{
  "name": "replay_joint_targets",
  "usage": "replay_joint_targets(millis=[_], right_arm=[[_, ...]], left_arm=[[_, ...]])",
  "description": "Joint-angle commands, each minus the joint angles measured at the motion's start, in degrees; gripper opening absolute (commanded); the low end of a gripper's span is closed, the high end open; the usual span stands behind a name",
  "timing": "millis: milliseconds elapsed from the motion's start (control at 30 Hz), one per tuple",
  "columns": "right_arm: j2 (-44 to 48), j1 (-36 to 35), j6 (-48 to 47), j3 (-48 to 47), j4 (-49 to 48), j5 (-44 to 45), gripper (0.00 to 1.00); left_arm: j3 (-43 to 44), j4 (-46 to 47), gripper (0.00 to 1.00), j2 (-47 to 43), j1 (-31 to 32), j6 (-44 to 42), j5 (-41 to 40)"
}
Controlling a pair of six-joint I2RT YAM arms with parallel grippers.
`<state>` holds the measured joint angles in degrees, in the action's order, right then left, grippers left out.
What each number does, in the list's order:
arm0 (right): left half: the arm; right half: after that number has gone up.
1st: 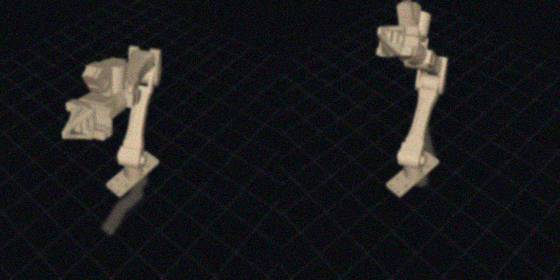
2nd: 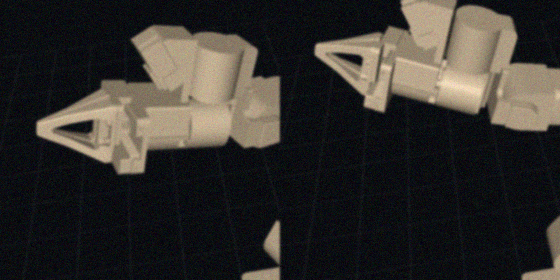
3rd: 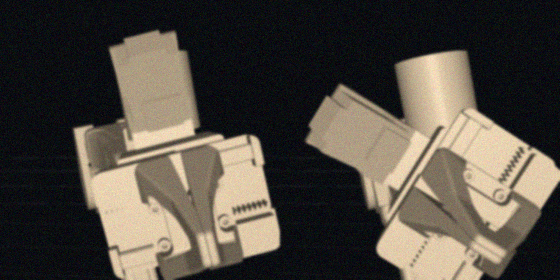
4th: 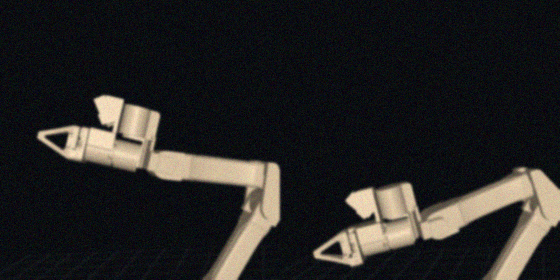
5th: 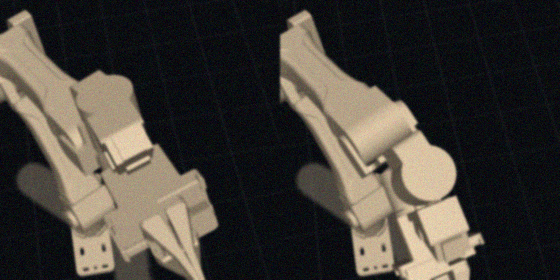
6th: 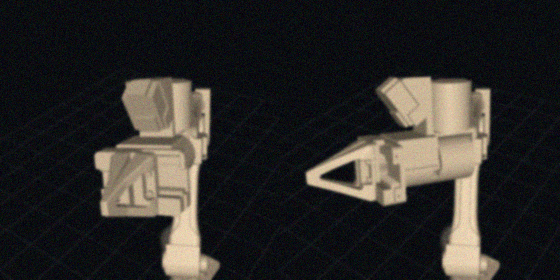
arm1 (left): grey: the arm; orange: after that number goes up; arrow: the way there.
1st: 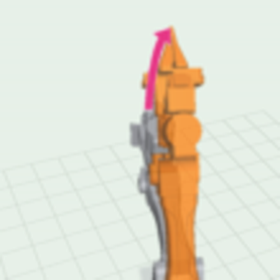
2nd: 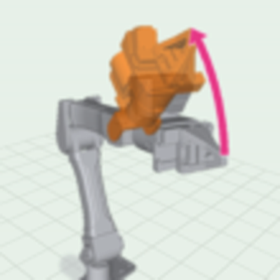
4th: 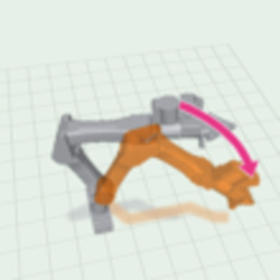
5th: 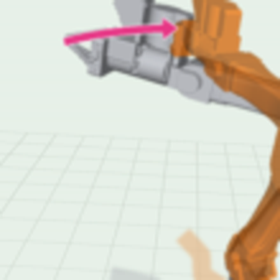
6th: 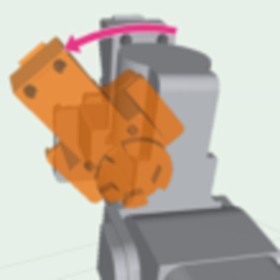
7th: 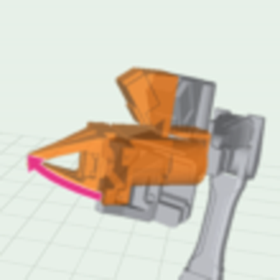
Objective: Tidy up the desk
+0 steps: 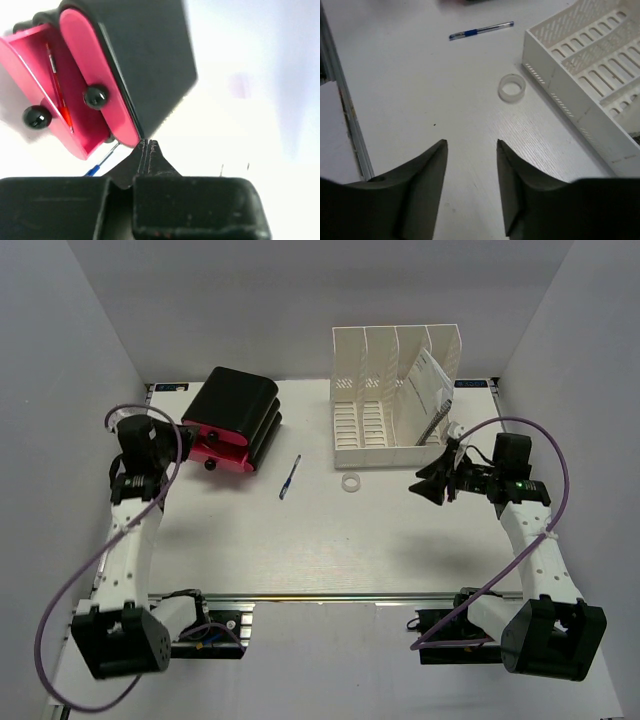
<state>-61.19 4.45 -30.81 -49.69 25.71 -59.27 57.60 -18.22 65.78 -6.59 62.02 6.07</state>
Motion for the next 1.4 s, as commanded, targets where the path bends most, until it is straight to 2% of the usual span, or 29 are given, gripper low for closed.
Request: replay_joint_targets(millis=[0, 33, 67, 100, 133, 233, 333, 367, 400, 433, 533, 600, 633, 733, 833, 1000, 1200, 1367], right_arm=[[1.0, -0.8, -13.1, 1.3, 5.1, -8.5, 0.54], [1.0, -1.0, -20.4, 1.4, 7.0, -10.2, 0.58], [1.2, -2.4, -24.1, 1.4, 10.8, -13.1, 0.65], [1.4, -3.3, -28.4, 1.3, 12.4, -14.5, 0.69], [1.5, -3.8, -35.5, 1.2, 13.8, -14.8, 0.71], [0.6, -11.5, -39.8, -0.2, 12.3, -10.3, 0.74], [-5.0, -20.3, -43.9, -5.6, 11.2, -1.8, 0.74], [-6.7, -22.2, -45.1, -8.5, 10.7, 3.5, 0.73], [-8.6, -28.2, -45.2, -9.9, 9.9, 6.8, 0.73], [-12.1, -30.2, -45.4, -10.7, 9.0, 12.5, 0.71], [-19.3, -38.5, -44.8, -13.7, 3.0, 20.5, 0.67], [-24.4, -41.6, -42.5, -20.1, 2.9, 27.3, 0.58], [-30.0, -43.2, -42.7, -23.1, 4.4, 30.8, 0.50], [-39.1, -46.7, -44.0, -33.6, 7.2, 35.9, 0.38], [-45.3, -48.2, -47.4, -39.9, 6.4, 39.7, 0.35], [-54.5, -51.8, -55.5, -44.9, 3.4, 48.3, 0.38], [-59.9, -52.8, -58.7, -45.1, -5.3, 51.7, 0.40], [-63.6, -53.1, -62.3, -47.2, -6.7, 54.2, 0.42]], left_arm=[[-5.0, -0.1, 0.09, -7.8, 0.3, -10.9, 3.3], [-6.7, 1.1, 0.18, -9.3, 0.3, -13.0, 5.6], [-10.3, 3.6, 0.28, -11.5, -0.4, -17.2, 12.0], [-11.5, 4.3, 0.39, -11.9, -0.4, -19.7, 14.7], [-12.2, 4.0, 0.56, -11.9, -0.4, -22.8, 18.4], [-12.3, -2.0, 0.64, -9.7, -0.4, -34.6, 20.5], [-14.1, -3.3, 0.65, -10.0, -0.4, -40.5, 21.2], [-15.0, -2.7, 0.65, -10.6, -0.4, -41.3, 21.4], [-16.0, -2.6, 0.65, -12.1, -0.4, -42.1, 21.3], [-16.3, -2.6, 0.66, -13.3, -0.4, -43.4, 20.7], [-16.0, -4.4, 0.66, -18.3, 0.4, -44.6, 13.6], [-16.1, -4.8, 0.65, -21.3, 0.4, -44.2, 9.7], [-16.6, -4.8, 0.65, -23.9, 0.4, -44.1, 8.7], [-16.5, -4.7, 0.63, -26.9, 0.4, -44.2, 5.8], [-16.3, -5.0, 0.61, -27.5, 0.4, -44.1, 4.2], [-15.9, -5.2, 0.61, -28.2, -0.1, -44.2, 3.9], [-15.9, -4.9, 0.60, -29.0, -0.1, -44.2, 4.6], [-15.9, -4.8, 0.60, -29.5, -0.1, -44.2, 4.7]])
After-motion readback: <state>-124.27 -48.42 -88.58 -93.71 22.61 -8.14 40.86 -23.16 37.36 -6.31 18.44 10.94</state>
